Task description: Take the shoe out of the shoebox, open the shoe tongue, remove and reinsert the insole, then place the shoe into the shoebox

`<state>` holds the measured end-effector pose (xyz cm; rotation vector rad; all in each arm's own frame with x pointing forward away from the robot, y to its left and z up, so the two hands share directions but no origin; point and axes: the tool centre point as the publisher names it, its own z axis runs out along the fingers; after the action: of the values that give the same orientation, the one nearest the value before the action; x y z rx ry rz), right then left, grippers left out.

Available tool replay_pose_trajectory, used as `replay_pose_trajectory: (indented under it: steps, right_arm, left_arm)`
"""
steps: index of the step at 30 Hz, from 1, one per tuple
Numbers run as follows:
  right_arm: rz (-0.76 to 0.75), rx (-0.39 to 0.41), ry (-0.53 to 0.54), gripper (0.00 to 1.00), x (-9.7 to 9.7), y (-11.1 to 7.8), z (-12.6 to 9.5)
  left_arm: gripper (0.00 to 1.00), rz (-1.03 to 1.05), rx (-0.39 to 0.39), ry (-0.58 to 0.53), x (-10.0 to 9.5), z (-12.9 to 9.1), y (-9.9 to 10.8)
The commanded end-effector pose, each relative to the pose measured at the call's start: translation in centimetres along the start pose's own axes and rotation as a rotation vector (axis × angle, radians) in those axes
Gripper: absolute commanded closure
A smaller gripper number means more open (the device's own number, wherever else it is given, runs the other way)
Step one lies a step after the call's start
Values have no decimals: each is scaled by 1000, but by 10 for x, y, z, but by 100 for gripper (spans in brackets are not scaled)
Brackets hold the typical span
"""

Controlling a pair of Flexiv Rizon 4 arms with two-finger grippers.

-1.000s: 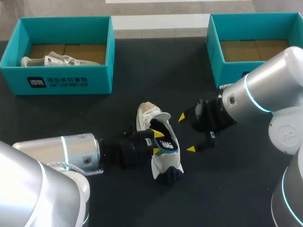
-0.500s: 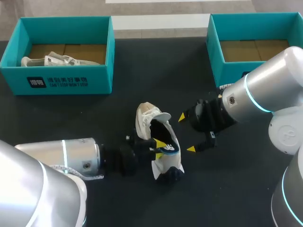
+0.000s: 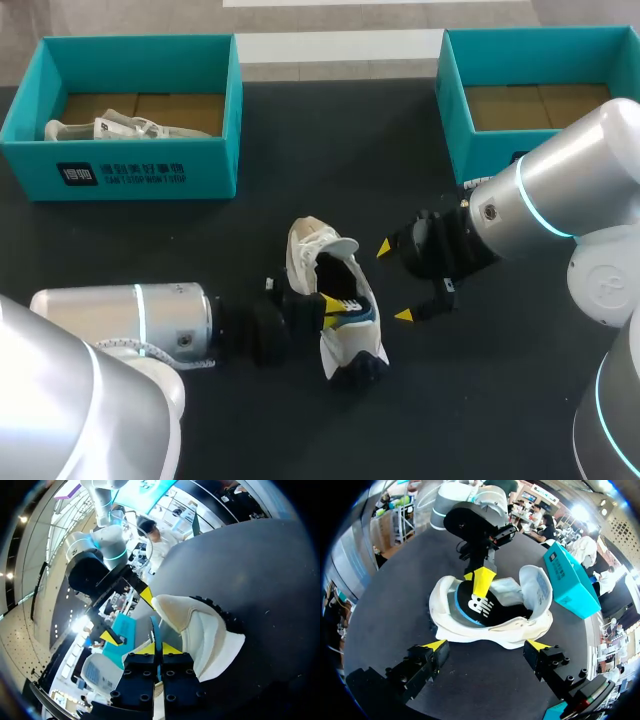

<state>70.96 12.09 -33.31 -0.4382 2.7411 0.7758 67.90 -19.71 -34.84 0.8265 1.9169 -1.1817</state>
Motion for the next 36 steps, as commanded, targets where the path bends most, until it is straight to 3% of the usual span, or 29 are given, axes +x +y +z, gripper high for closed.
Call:
replay_pose_trajectory:
  steps: [1,5,7,8,10,15,19,26,36]
  right_arm:
    - [-1,0,-2,0,1,0,0]
    - [-1,0,-2,0,1,0,0]
    - [-1,0,-2,0,1,0,0]
    - [-1,0,-2,0,1,0,0]
    - [-1,0,-2,0,1,0,0]
    - [-1,0,-2,0,1,0,0]
    - [-1,0,-2,0,1,0,0]
    - [-1,0,-2,0,1,0,0]
    - [-1,0,-2,0,1,0,0]
  left_arm:
    - [100,-1,-7,16,-3,1,4]
    - [97,-6,-9,20,-1,-1,3]
    - [65,-6,14,17,-2,-4,-3]
    - [57,-5,13,17,-2,-5,-5]
    - [53,-5,22,5,-4,-9,-6]
    - [51,-7,27,-8,-9,-17,-9]
    - [42,-7,39,-17,-14,-22,-12]
    - [44,4,51,-27,-22,-26,-16]
    - [49,-2,83,-11,-22,-9,-17]
